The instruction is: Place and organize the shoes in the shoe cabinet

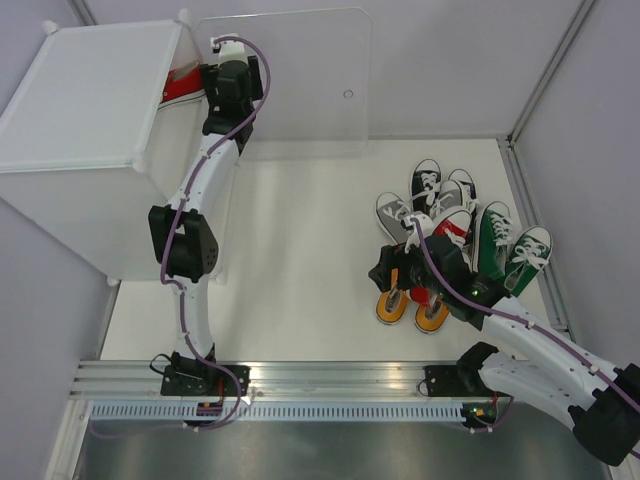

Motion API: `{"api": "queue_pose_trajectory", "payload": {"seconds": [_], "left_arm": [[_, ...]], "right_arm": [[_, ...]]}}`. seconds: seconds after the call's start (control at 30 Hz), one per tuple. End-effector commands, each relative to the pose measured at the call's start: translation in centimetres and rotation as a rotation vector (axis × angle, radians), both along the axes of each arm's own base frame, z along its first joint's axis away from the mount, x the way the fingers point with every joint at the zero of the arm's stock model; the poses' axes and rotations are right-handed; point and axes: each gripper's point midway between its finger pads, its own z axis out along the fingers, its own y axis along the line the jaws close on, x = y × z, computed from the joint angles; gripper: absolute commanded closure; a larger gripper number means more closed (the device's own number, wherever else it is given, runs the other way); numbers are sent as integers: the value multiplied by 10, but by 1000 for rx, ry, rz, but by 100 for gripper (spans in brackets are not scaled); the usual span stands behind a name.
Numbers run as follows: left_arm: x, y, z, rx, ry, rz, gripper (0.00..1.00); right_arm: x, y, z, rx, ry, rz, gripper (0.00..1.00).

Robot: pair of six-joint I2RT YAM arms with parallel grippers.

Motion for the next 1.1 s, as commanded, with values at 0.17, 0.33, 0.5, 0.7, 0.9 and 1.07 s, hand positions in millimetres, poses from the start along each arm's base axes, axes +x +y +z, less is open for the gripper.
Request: {"api": "queue_pose_trajectory", "payload": {"seconds": [0.17,0.33,0.5,0.7,0.9,1.07], "left_arm": [[-20,40,48,28,-78,149,13],[-21,35,39,-5,-57,111,13],[-18,7,39,-30,-51,-52,12],[-32,-40,51,-116,-44,-315,9],[-89,-94,71,-118,-10,-508,5],[-148,-126,40,-99,135,-580,1]], "right_arm": [[5,1,8,8,-38,-5,16],[5,1,7,4,-36,-4,16],[5,2,8,6,-36,-2,16],[4,0,13,8,-42,-4,16],[13,-21,25,-33,-49,-136,17],[15,-49,34,-72,-24,-308,17]]}}
